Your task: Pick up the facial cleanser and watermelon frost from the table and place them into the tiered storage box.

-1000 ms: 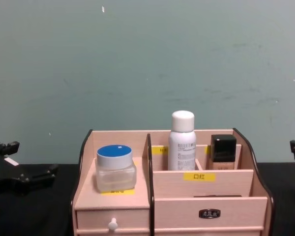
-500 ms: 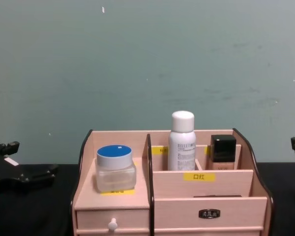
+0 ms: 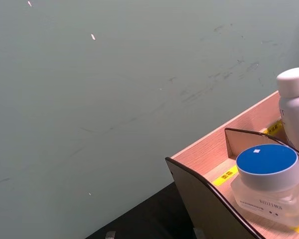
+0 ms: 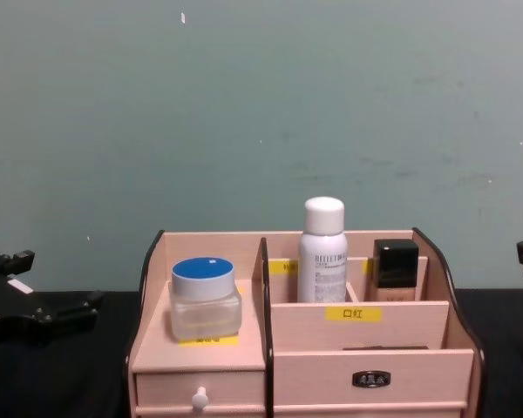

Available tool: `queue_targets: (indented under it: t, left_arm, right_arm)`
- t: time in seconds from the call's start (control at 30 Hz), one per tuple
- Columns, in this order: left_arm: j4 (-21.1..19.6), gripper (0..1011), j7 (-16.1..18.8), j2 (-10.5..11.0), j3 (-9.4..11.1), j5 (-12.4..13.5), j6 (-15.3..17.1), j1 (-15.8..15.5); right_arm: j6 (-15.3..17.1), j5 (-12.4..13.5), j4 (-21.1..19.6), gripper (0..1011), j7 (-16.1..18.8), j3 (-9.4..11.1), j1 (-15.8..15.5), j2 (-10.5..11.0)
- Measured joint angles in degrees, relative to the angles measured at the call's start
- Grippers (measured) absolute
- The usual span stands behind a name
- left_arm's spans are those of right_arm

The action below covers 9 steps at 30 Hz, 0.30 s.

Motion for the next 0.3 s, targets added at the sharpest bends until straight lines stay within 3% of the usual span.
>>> queue_targets:
  t: [0.3]
  left_arm:
    - [0.0, 1010, 0.0, 0.0, 0.0, 0.0, 0.0, 0.0]
  right_arm:
    - [0.0, 0.0, -0.1, 1002, 0.0, 0.0, 0.0, 0.0]
